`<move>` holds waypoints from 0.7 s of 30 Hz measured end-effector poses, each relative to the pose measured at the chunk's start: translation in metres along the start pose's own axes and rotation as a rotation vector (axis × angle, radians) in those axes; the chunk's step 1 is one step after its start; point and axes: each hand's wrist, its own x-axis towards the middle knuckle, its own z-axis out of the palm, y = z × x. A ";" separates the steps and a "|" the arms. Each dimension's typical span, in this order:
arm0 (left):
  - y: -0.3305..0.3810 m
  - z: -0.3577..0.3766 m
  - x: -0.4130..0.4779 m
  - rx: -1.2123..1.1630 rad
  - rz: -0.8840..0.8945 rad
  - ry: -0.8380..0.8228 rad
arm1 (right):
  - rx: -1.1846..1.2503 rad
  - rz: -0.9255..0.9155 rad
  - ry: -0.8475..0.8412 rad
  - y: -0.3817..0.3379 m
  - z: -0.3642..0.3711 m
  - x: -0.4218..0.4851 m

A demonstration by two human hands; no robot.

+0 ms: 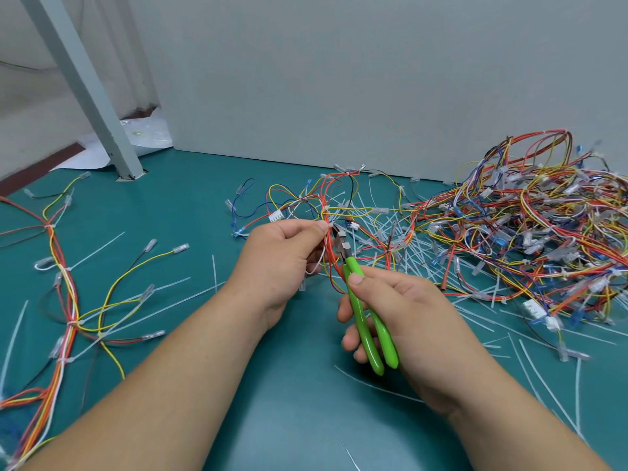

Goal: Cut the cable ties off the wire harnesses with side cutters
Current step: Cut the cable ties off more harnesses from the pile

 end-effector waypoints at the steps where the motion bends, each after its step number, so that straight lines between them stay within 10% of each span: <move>1: 0.000 0.000 0.000 -0.001 -0.001 0.002 | -0.001 -0.001 -0.002 0.000 0.000 0.000; 21: -0.001 0.000 0.001 -0.033 -0.003 0.002 | 0.037 -0.020 0.039 0.003 0.003 0.001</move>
